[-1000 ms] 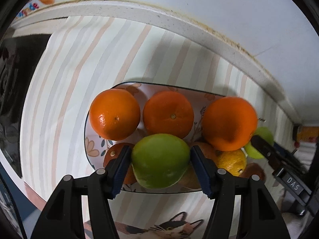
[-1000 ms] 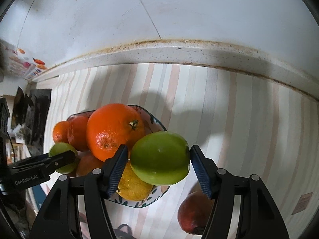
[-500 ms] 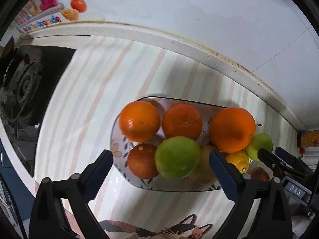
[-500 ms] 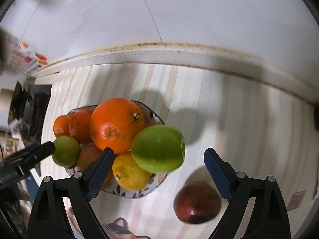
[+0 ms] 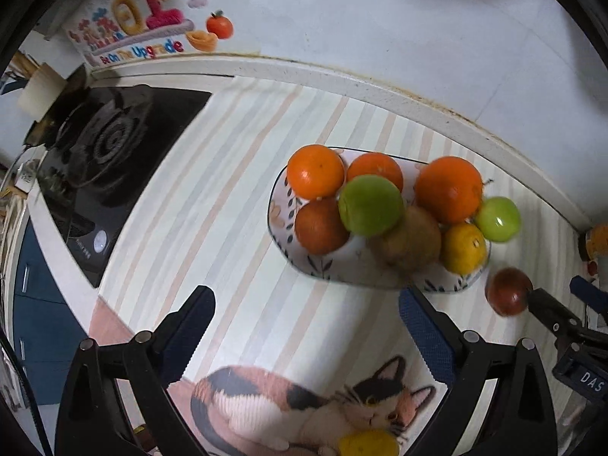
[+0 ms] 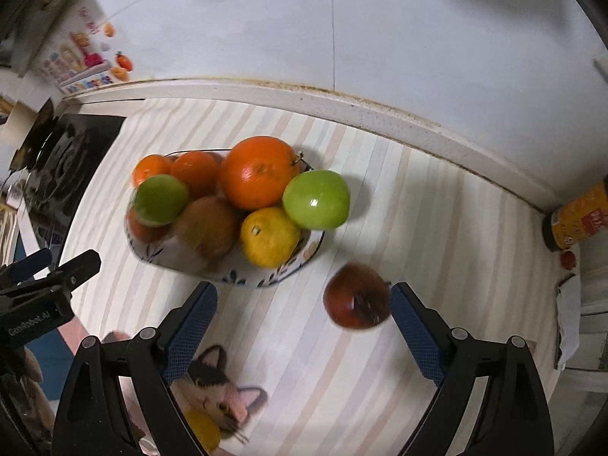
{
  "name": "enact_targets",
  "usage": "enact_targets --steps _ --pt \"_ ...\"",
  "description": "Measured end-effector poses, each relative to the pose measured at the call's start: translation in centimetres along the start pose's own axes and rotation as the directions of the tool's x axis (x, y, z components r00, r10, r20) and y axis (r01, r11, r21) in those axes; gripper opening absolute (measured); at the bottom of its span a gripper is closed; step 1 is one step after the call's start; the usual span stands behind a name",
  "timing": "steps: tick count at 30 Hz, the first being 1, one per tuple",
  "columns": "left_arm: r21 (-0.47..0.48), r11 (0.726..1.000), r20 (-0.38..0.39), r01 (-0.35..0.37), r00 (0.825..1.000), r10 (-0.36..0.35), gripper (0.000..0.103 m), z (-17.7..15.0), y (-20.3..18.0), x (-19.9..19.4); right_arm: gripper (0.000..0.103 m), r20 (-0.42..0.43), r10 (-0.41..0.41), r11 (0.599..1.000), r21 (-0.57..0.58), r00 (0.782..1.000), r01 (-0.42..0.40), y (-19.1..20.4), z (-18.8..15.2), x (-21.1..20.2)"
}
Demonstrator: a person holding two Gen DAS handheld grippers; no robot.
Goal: Organize fruits
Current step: 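Move both tools back toward the yellow citrus and dark red apple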
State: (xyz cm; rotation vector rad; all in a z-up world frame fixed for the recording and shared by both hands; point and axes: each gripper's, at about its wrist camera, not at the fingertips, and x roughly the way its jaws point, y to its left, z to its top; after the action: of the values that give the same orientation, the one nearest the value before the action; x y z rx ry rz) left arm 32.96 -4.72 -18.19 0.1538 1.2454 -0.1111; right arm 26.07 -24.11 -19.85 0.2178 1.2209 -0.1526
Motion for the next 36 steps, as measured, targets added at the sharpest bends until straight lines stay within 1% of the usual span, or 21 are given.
enact_targets --steps 4,8,12,16,18,26,31,36 --pt "0.006 1.000 0.050 -0.005 0.999 0.005 0.099 -2.3 -0.1 -3.0 0.094 0.047 0.012 1.000 -0.018 0.999 -0.011 0.4 -1.8 -3.7" --pt "0.009 1.000 0.105 0.017 0.994 -0.018 0.099 -4.3 -0.2 -6.7 0.094 0.092 0.031 0.999 -0.042 0.995 -0.027 0.9 -3.3 -7.4" --pt "0.006 0.999 0.152 0.039 0.988 -0.039 0.099 -5.8 -0.1 -10.1 0.094 0.125 0.058 0.997 -0.063 0.990 -0.050 1.3 -5.1 -11.0" --pt "0.003 0.999 0.191 0.039 0.981 -0.039 0.099 -7.0 -0.1 -13.1 0.094 0.153 0.073 0.995 -0.073 0.986 -0.063 1.5 -6.7 -13.8" --pt "0.003 0.999 0.204 0.041 0.978 -0.041 0.099 -7.7 -0.1 -14.2 0.094 0.172 0.069 0.995 -0.078 0.983 -0.056 1.5 -7.4 -15.0" --pt "-0.010 0.998 0.229 0.057 0.972 -0.053 0.099 -10.2 -0.3 -17.2 0.094 0.205 0.099 0.993 -0.089 0.974 -0.082 1.2 -9.1 -18.7" --pt "-0.010 0.998 0.249 0.057 0.967 -0.053 0.099 -10.7 -0.5 -18.4 0.094 0.223 0.111 0.990 -0.106 0.968 -0.089 1.2 -9.4 -20.0" --pt "-0.013 0.998 0.256 0.065 0.965 -0.059 0.099 -10.8 -0.7 -18.8 0.094 0.227 0.128 0.989 -0.106 0.966 -0.106 1.0 -9.2 -20.3"
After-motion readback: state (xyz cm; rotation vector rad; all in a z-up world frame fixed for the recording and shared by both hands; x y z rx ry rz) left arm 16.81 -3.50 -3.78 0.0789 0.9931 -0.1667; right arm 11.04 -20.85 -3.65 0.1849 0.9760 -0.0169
